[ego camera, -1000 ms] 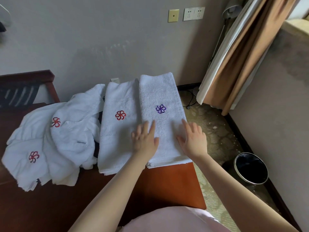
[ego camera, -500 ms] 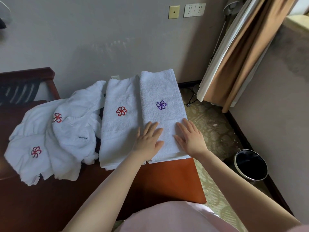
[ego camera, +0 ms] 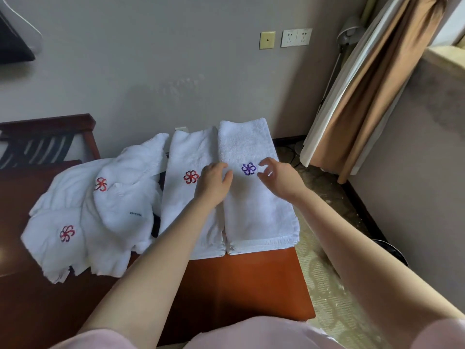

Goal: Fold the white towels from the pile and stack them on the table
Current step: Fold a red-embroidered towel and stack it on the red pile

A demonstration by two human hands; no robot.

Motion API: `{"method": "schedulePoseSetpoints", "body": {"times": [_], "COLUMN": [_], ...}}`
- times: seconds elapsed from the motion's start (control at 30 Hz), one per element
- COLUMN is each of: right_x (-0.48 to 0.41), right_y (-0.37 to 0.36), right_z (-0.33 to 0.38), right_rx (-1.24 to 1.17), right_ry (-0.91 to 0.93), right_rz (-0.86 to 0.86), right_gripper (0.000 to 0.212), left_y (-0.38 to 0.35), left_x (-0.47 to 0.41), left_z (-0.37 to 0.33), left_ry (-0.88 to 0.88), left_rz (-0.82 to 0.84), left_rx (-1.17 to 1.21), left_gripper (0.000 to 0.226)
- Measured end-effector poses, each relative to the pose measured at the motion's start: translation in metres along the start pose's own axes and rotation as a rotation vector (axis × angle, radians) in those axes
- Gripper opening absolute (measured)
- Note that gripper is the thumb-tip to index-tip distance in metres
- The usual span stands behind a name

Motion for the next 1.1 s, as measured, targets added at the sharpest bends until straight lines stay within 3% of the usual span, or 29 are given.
{"method": "schedulePoseSetpoints", "body": {"times": [0.13, 0.27, 0.33, 0.43, 0.5, 0.6, 0.73, 0.83, 0.9, 1.1], "right_x": [-0.029, -0.049, -0.055, -0.059, -0.06, -0.064, -0.069, -0.064, -0.06, -0.064], "right_y": [0.014, 0.023, 0.027, 0.025, 0.017, 0.004, -0.01, -0.032, -0.047, -0.079], "right_z": [0.014, 0.028, 0.033, 0.04, 0.044, 0.058, 0.102, 0.142, 0.161, 0.212], "right_rx": [0.051, 0.092, 0.073, 0.039, 0.029, 0.071, 0.005, -0.024, -0.045, -0.06], "right_ry": [-0.004, 0.012, 0.014, 0.031, 0.055, 0.122, 0.236, 0.299, 0.309, 0.289], "right_rz": [0.079, 0.134, 0.133, 0.124, 0.148, 0.216, 0.212, 0.263, 0.296, 0.327], "right_gripper": [0.029, 0.027, 0.026, 0.026, 0.026, 0.027, 0.027, 0.028, 0.027, 0.024], "left_y": [0.014, 0.019, 0.027, 0.032, 0.036, 0.053, 0.085, 0.112, 0.132, 0.188], "left_x": [-0.029, -0.043, -0.048, -0.047, -0.042, -0.026, -0.003, 0.012, 0.019, 0.045], "left_z": [-0.002, -0.01, -0.016, -0.012, -0.001, 0.017, 0.045, 0.068, 0.084, 0.165], "left_ry": [0.128, 0.177, 0.143, 0.178, 0.237, 0.313, 0.372, 0.411, 0.415, 0.555], "left_rz": [0.151, 0.298, 0.271, 0.246, 0.212, 0.11, 0.031, -0.024, -0.071, -0.123], "left_rx": [-0.009, -0.087, -0.127, -0.07, -0.014, 0.074, 0.054, -0.003, -0.065, -0.129], "left_gripper": [0.039, 0.016, 0.034, 0.039, 0.034, 0.005, 0.022, 0.012, 0.028, 0.013]}}
Point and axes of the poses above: each hand's wrist, its own x-axis away from the middle knuckle, its own y-axis out of the back of the hand, z = x × y, the point moved 10 cm from there along -x, towards the middle knuckle, and after that the axes turned 9 degrees about x, right-handed, at the moved point
